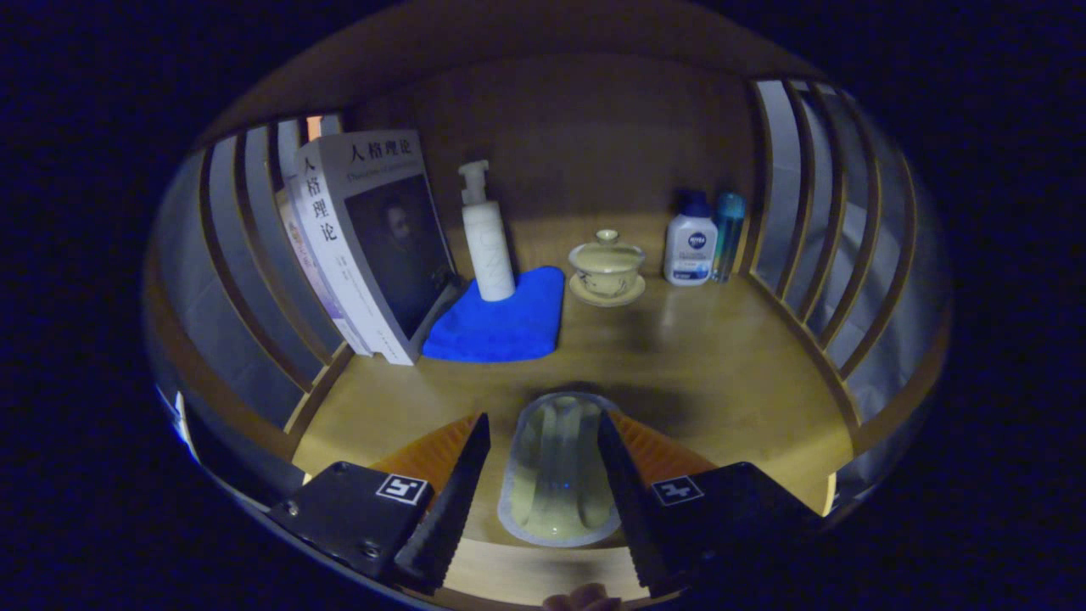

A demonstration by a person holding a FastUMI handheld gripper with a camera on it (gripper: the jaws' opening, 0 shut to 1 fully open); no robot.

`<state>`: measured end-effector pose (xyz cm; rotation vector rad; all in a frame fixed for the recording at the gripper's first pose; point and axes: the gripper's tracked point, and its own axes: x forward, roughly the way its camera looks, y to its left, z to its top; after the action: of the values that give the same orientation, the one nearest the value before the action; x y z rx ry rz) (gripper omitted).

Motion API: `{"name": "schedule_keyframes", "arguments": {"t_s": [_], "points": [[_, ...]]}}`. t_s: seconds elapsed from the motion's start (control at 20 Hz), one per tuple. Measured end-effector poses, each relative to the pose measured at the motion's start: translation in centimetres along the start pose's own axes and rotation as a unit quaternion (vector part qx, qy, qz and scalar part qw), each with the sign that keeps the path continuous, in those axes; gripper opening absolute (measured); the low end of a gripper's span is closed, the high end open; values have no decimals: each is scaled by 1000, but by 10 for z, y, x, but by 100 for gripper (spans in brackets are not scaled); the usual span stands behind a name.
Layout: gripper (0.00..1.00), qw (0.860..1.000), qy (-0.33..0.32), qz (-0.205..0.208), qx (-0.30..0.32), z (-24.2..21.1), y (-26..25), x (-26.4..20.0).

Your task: Pull open the drawer, take out the items inside it, and place them on the countertop above the cabinet.

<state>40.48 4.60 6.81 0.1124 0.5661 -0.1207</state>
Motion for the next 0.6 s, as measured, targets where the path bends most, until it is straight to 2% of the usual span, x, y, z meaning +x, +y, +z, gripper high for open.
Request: {"name": "schedule_keyframes", "arguments": {"t_s": [0.2, 0.35, 0.55, 0.6], "points": [[81, 994, -104, 12, -24, 15, -1, -41], [82, 980, -192, 13, -40, 18, -4, -94], [100, 963, -262, 18, -54, -21, -8, -168], [100, 961, -270, 19, -52, -35, -10, -181]]}}
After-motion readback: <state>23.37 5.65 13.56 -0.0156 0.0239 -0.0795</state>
